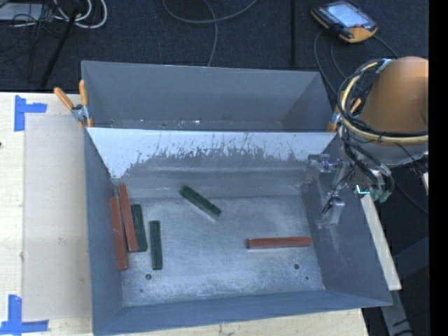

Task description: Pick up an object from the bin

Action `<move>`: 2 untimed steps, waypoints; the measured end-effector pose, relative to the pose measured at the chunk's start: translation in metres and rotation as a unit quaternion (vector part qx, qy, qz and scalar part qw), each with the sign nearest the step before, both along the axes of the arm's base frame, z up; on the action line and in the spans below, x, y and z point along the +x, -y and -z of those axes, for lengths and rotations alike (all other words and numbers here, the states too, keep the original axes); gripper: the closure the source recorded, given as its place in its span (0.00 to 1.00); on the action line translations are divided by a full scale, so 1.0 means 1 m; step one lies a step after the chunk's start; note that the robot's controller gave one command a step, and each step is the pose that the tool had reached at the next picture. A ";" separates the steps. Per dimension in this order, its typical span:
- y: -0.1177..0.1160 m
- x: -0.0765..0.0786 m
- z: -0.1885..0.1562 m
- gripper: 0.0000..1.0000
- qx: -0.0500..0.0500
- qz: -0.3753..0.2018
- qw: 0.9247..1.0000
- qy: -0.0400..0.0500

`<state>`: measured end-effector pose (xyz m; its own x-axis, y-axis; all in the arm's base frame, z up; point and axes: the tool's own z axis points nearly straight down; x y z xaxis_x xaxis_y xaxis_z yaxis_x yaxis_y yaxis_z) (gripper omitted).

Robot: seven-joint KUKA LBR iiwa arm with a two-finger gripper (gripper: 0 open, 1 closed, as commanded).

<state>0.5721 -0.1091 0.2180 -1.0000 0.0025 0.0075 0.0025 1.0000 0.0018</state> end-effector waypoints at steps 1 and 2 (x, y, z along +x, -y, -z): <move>0.000 0.002 -0.004 0.00 -0.001 -0.001 1.000 0.004; -0.002 -0.017 0.046 0.00 -0.001 -0.019 1.000 0.006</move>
Offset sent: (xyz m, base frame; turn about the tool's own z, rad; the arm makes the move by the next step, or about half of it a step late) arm -0.0561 0.0027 -0.1480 -0.1040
